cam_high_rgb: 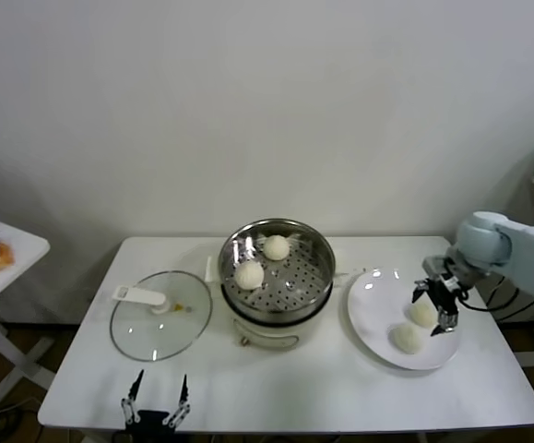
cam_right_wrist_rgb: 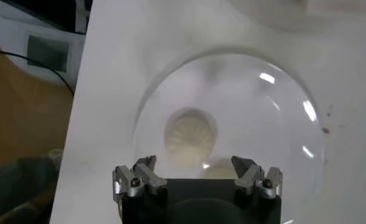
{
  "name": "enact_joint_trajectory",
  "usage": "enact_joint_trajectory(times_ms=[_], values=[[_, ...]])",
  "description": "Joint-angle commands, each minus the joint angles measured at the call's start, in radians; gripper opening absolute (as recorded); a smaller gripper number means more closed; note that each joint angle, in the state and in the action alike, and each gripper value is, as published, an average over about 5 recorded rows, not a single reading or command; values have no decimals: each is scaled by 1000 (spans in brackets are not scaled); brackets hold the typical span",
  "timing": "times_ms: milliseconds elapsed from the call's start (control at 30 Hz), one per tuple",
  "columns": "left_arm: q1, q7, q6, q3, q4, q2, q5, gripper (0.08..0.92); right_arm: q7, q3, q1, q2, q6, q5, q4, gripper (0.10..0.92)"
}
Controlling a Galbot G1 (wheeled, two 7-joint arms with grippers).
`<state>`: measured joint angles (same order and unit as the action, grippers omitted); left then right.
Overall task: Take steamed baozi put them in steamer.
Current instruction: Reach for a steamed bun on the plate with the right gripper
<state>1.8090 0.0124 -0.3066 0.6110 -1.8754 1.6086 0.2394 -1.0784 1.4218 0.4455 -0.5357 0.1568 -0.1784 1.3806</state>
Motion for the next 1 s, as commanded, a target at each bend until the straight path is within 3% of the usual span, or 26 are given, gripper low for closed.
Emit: enact_joint_trajectory(times_ms=[33,1000], values=[[0,0,0,0,3,13,2,823,20,-197,-240,37,12,95,-24,823],[1,0,4,-1,1,5,1,823,48,-299,-337,-61,48,131,-85,823]])
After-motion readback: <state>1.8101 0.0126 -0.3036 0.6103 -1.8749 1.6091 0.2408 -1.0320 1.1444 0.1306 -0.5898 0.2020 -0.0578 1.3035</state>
